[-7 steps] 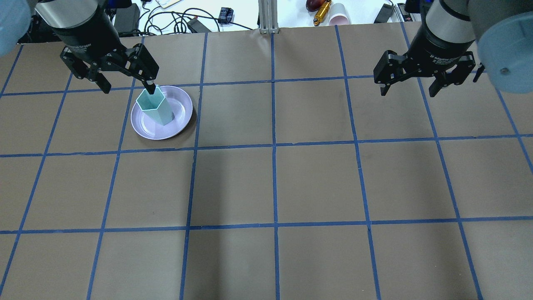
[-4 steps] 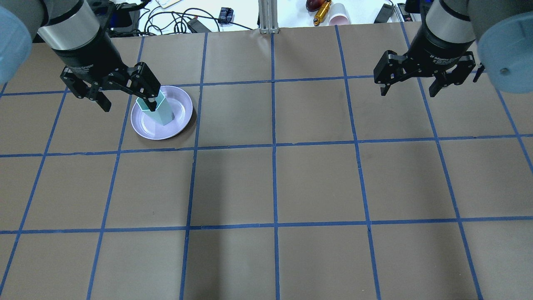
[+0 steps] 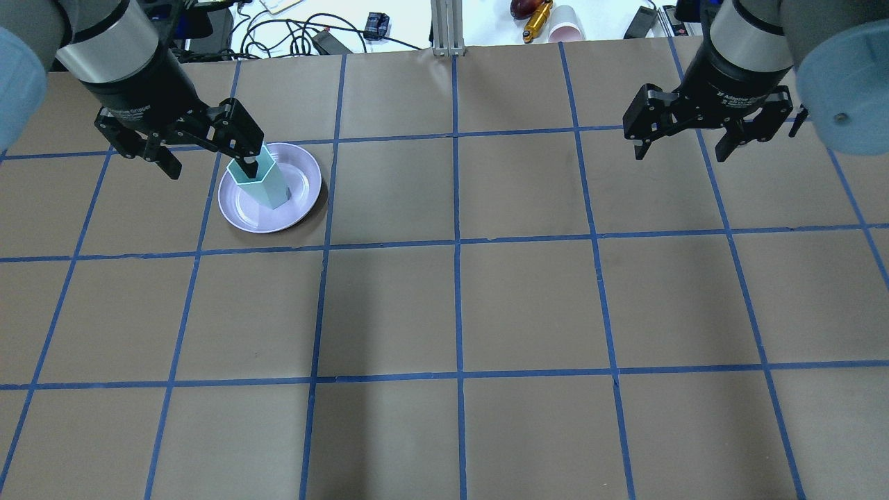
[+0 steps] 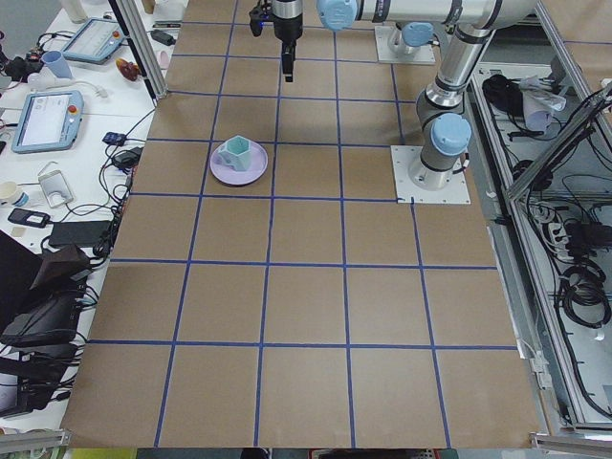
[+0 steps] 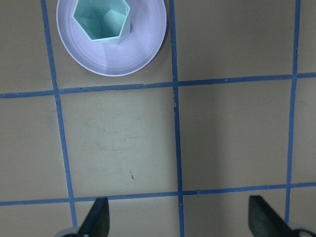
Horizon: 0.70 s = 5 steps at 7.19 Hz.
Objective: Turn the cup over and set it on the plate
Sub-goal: 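Open the left gripper and raise it off the mug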
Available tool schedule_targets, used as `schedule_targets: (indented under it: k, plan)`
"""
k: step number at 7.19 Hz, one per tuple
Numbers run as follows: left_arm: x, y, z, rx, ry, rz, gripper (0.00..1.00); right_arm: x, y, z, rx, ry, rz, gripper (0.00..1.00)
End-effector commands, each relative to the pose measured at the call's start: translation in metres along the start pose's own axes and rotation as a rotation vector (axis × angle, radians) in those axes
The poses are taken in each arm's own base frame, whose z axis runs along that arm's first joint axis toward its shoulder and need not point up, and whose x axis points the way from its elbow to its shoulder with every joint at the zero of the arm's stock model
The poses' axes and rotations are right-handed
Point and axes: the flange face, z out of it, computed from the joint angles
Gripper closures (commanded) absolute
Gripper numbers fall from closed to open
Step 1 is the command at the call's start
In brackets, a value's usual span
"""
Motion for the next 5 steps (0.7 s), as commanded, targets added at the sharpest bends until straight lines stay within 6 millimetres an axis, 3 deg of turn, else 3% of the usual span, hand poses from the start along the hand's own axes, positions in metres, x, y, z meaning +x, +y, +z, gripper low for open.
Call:
schedule_targets:
  k: [1, 5]
  plan:
    - [-0.002, -0.0069, -0.0014, 0.041, 0.0, -0.003, 0.0, -0.0001, 0.0003, -0.0005, 0.001, -0.001, 0.0, 0.0]
    - [-0.0051, -0.0077, -0.0029, 0.044, -0.001, -0.007, 0.0, 0.0001, 0.0003, -0.0005, 0.001, 0.001, 0.0, 0.0]
